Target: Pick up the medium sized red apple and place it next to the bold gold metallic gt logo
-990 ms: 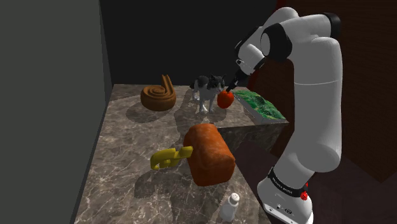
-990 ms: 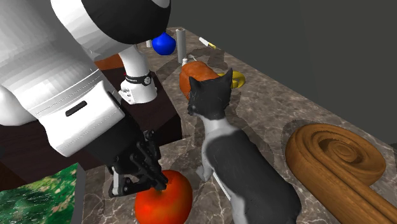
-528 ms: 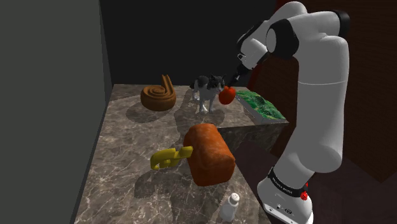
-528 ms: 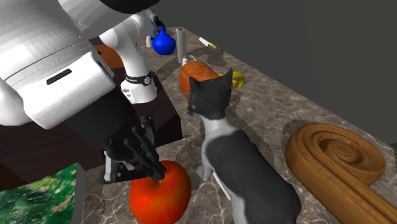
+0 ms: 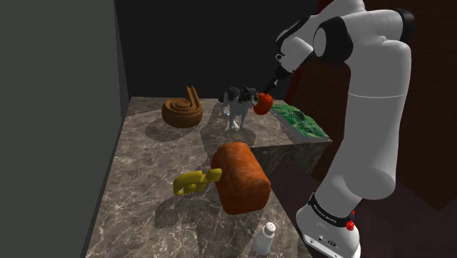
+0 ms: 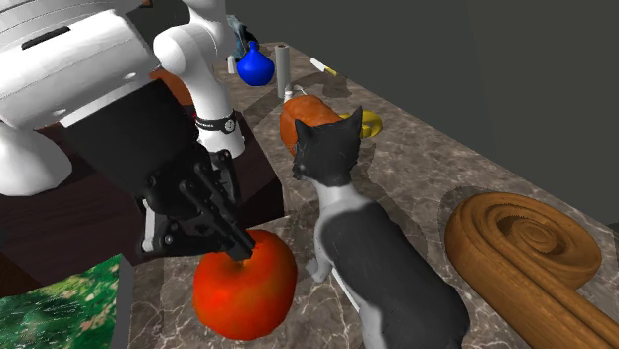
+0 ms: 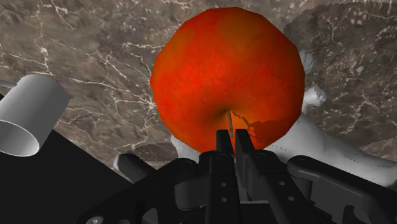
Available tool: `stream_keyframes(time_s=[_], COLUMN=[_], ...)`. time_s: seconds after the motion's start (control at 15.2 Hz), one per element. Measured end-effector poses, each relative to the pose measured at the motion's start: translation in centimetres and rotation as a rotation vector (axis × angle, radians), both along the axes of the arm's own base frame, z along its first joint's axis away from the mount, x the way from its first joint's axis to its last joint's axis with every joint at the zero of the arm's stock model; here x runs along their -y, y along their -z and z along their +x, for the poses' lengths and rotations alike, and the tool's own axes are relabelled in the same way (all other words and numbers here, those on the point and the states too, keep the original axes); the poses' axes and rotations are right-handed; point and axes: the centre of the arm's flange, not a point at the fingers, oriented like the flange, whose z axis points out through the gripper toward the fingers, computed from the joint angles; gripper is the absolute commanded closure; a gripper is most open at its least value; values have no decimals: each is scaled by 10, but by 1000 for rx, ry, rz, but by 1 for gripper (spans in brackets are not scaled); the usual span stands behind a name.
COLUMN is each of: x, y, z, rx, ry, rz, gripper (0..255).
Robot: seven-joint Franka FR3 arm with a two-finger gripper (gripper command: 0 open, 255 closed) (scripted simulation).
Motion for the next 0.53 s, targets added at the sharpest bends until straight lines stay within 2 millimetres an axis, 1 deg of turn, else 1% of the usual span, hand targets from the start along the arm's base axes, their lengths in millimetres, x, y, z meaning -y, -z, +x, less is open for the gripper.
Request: stream_keyframes(time_s=[0.53], x=[3], y=[-43], z=[-1], rx=[0], ry=[0], rz=[0], gripper=[255])
